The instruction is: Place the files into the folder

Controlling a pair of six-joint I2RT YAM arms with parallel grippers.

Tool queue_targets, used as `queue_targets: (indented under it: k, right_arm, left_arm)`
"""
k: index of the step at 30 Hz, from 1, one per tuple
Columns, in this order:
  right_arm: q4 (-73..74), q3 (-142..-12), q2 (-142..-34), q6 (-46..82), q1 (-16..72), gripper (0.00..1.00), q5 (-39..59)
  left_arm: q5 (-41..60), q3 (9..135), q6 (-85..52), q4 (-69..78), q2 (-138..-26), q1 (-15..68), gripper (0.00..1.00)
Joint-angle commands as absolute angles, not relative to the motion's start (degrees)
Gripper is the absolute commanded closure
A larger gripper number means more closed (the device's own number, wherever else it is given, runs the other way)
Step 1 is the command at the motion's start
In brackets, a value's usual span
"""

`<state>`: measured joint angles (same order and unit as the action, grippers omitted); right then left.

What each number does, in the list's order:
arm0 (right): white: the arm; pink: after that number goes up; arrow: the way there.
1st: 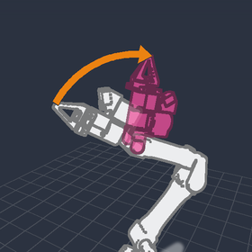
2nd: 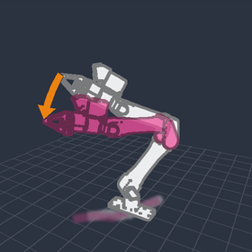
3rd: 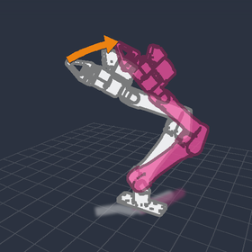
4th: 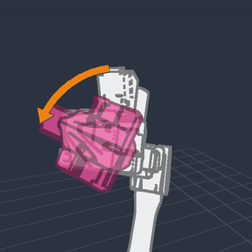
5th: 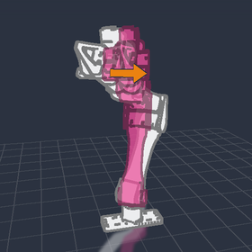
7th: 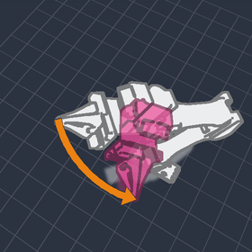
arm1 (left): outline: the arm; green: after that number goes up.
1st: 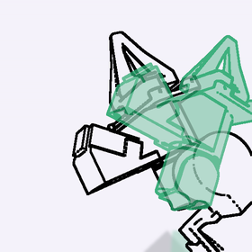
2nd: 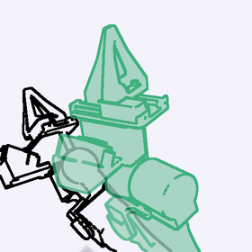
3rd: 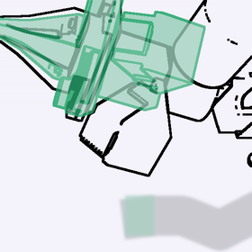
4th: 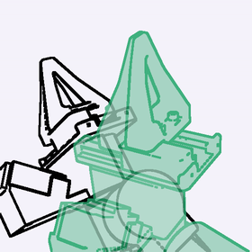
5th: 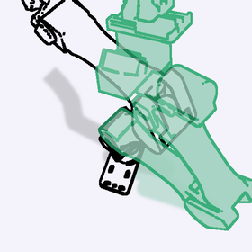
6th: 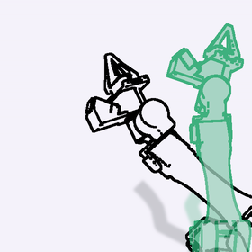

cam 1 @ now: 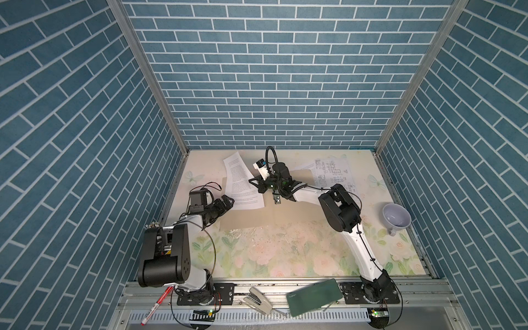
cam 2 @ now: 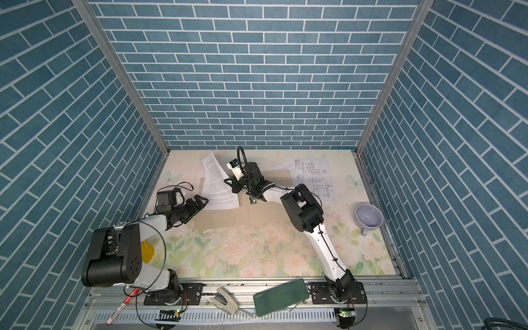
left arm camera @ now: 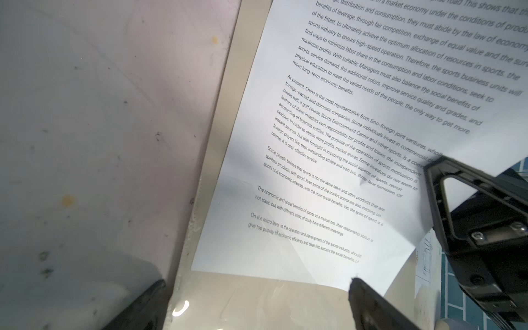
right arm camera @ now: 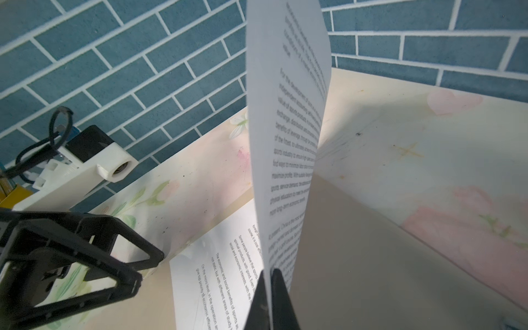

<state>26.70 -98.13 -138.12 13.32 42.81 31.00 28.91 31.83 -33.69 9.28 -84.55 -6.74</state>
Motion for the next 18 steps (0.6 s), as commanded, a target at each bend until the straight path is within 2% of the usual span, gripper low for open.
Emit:
queue_targets:
  k: [1,7,9,11,18]
  right_arm:
    - [29.0,-96.6,-135.8,14.8,42.0,1.0,33.8]
    - [25.7,-96.6,-135.9,14.9,41.8,1.0,31.6]
    - [23.0,-97.3,-135.9,14.9,41.7,0.97,30.1]
    - [19.5,-99.1,-136.3,15.4,41.6,0.94,28.6]
    - [5.7,-108.2,-139.3,18.9,40.7,0.95,27.4]
  left_arm:
    - [29.6,29.8,-34.2,6.0,-86.1,-6.9,0.0]
    - [29.9,30.0,-34.2,6.2,-86.2,-6.9,0.0]
    - [29.9,29.9,-34.3,6.3,-86.4,-6.9,0.0]
    - [30.1,29.8,-34.3,6.5,-86.5,-6.9,0.0]
    - [30.3,29.5,-34.8,7.4,-86.9,-6.9,0.0]
